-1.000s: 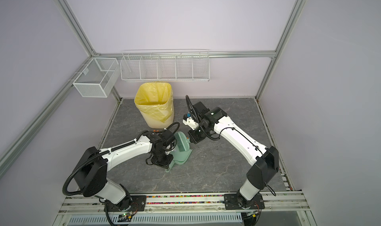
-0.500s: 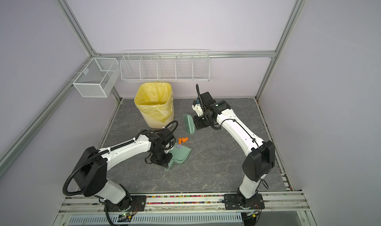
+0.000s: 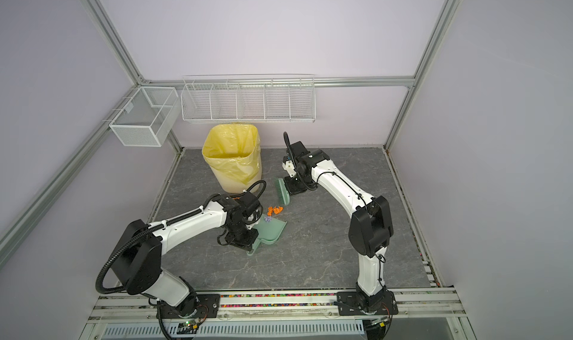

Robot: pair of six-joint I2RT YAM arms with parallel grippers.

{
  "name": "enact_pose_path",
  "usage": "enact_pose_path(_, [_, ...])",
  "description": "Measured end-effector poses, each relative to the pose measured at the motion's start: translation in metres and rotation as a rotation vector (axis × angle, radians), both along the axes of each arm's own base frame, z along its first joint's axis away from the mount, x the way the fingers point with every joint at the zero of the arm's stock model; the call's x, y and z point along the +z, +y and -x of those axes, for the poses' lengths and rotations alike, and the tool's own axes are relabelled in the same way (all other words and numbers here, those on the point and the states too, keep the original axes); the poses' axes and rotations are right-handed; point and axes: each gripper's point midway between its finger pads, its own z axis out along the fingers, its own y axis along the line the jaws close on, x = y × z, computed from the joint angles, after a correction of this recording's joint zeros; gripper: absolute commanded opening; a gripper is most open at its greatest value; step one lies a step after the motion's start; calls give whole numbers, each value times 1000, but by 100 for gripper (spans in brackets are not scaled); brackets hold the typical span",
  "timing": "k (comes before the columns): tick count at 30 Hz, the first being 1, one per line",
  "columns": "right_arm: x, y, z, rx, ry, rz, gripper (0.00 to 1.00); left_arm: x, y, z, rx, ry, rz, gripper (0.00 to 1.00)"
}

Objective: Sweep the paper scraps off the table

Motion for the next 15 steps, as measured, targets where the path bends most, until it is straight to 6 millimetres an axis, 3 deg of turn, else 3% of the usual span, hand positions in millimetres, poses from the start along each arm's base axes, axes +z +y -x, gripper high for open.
enact_pose_path(4, [-3,16,22,56,26,-16,7,-4,-2,0,0,15,1,0])
enact_pose_path(9, [-6,18,71,115,106,-58,7,-2,-5,-4,1,9,6,0])
enact_pose_path(12, [6,13,92,121,123,-105,7,-2,-4,-6,7,7,8,0])
enact_pose_path(15, [28,10,97,117,79,-146,7,-1,-4,-6,7,8,11,0])
